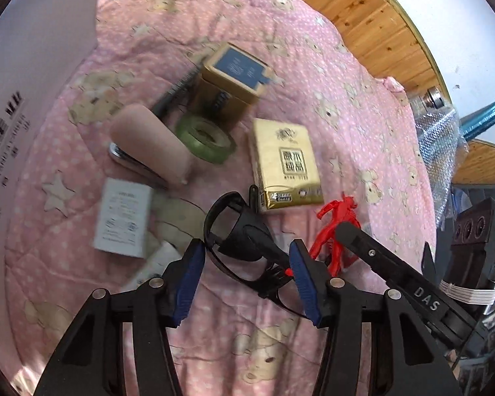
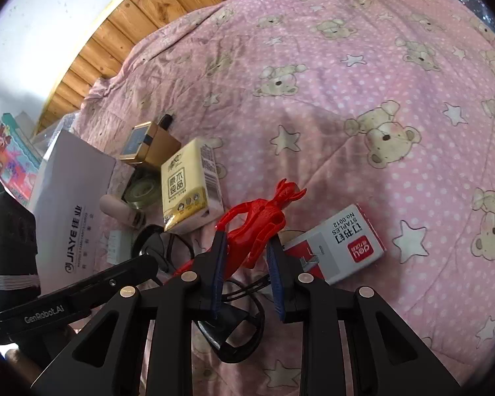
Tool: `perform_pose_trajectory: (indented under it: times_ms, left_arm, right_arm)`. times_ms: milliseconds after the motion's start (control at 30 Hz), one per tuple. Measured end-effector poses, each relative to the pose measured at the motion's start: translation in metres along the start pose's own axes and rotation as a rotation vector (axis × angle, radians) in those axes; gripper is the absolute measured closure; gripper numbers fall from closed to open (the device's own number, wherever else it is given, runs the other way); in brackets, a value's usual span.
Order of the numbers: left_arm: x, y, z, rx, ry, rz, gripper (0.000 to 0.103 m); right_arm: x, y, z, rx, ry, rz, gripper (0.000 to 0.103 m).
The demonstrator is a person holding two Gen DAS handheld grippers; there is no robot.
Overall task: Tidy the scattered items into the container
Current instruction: 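Grasp the black glasses with the left tool while the right tool grasps the red figure, then lift and carry the glasses and red figure toward the white box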
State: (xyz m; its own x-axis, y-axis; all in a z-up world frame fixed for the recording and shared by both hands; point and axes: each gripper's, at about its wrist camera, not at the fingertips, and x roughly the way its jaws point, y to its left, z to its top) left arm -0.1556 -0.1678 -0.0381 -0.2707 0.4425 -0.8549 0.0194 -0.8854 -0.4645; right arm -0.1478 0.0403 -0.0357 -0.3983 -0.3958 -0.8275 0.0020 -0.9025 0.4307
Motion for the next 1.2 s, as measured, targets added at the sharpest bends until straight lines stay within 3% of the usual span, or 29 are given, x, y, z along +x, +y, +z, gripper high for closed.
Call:
perform_pose_trajectory:
  times_ms: [33, 67, 167, 467, 533, 700, 733, 833, 933, 1000, 1133, 1200]
  left_arm:
    - [0.003, -0.003, 0.000, 0.002, 0.007, 0.001, 0.049]
    - [0.006, -0.006, 0.000, 0.003, 0.013, 0.001, 0.049]
    - [0.012, -0.011, 0.001, 0.010, 0.014, 0.018, 0.049]
    - [-0.002, -0.012, -0.003, -0.049, 0.000, 0.072, 0.057]
    - [-0.009, -0.020, -0.007, -0.044, -0.003, 0.087, 0.050]
    - [-0.019, -0.031, -0.020, -0.090, -0.024, 0.110, 0.049]
    - [-0.017, -0.034, -0.020, -0.080, -0.018, 0.108, 0.044]
    - [-0.005, -0.042, -0.012, -0.028, -0.011, 0.079, 0.041]
    - [-0.006, -0.055, 0.008, 0.070, -0.101, 0.063, 0.044]
    - [-0.014, -0.053, 0.013, 0.047, -0.102, 0.067, 0.043]
    - [-0.031, -0.056, -0.009, 0.044, -0.109, 0.095, 0.036]
    - [-0.018, -0.067, -0.019, 0.057, -0.063, 0.089, 0.036]
  right_arm:
    - [-0.004, -0.005, -0.001, 0.009, -0.004, 0.002, 0.078]
    - [-0.008, -0.008, -0.001, 0.029, -0.014, 0.014, 0.087]
    - [-0.029, -0.021, -0.003, 0.076, -0.089, 0.018, 0.092]
    - [-0.050, -0.044, -0.002, 0.066, -0.130, -0.087, 0.092]
    - [-0.051, -0.047, -0.003, 0.065, -0.130, -0.090, 0.092]
    - [-0.060, -0.048, -0.009, 0.036, -0.156, -0.132, 0.092]
    - [-0.062, -0.048, -0.010, 0.032, -0.159, -0.136, 0.092]
    - [-0.059, -0.050, -0.015, 0.029, -0.126, -0.084, 0.092]
    - [-0.055, -0.049, -0.022, 0.036, -0.079, 0.006, 0.092]
    - [-0.055, -0.046, -0.026, 0.012, -0.071, -0.002, 0.092]
    - [-0.047, -0.045, -0.033, -0.006, -0.025, 0.022, 0.092]
    - [-0.041, -0.044, -0.037, -0.022, -0.005, 0.027, 0.092]
